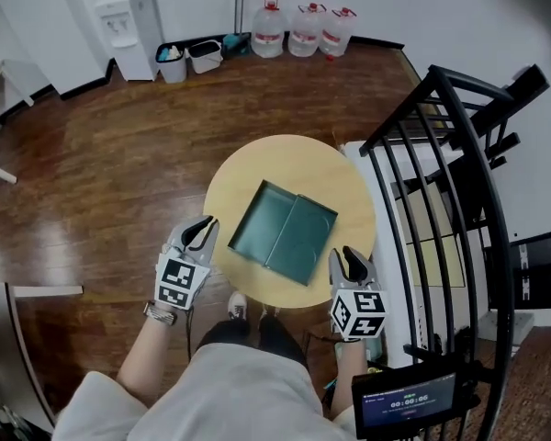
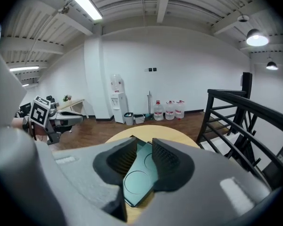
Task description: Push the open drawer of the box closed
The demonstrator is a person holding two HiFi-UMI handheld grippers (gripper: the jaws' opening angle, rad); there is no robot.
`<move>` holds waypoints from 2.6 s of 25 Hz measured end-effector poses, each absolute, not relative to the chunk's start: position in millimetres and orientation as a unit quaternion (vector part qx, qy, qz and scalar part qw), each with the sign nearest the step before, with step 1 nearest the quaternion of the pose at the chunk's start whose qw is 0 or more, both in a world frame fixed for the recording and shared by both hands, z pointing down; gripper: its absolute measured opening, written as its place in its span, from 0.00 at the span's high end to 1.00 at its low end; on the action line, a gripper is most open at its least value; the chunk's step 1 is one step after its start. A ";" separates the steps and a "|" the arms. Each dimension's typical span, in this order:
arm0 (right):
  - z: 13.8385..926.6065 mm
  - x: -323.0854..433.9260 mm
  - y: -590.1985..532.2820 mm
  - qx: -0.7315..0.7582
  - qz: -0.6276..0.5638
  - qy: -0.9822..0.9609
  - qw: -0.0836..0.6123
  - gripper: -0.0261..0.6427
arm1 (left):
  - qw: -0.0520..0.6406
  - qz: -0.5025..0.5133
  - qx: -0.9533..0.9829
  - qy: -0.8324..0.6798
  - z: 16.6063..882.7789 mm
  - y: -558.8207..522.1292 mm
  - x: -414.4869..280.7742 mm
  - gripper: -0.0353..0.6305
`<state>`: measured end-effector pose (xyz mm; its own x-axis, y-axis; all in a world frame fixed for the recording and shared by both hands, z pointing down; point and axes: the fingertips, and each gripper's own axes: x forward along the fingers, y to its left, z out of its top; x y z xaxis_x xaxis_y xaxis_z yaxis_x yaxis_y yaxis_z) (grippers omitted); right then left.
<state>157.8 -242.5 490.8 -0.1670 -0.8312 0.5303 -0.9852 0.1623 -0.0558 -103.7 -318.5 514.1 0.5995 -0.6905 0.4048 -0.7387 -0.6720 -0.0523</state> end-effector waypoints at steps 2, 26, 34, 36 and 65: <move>503.7 157.7 -242.6 0.610 0.209 -0.737 0.201 0.81 | 0.059 0.207 0.893 -0.394 528.0 -324.1 -106.1 0.88; 636.4 163.3 -231.1 0.566 0.379 -0.708 0.188 0.70 | 0.049 0.284 0.956 -0.056 694.1 -352.0 -63.8 0.78; 649.6 161.2 -223.9 0.554 0.410 -0.700 0.187 0.70 | 0.061 0.297 0.953 -0.022 698.0 -344.0 -58.4 0.78; 652.4 162.0 -223.5 0.555 0.418 -0.696 0.180 0.70 | 0.052 0.312 0.948 -0.018 701.7 -343.0 -57.2 0.78; 657.7 155.7 -224.6 0.563 0.416 -0.693 0.174 0.70 | 0.049 0.330 0.942 -0.028 711.2 -327.3 -20.4 0.84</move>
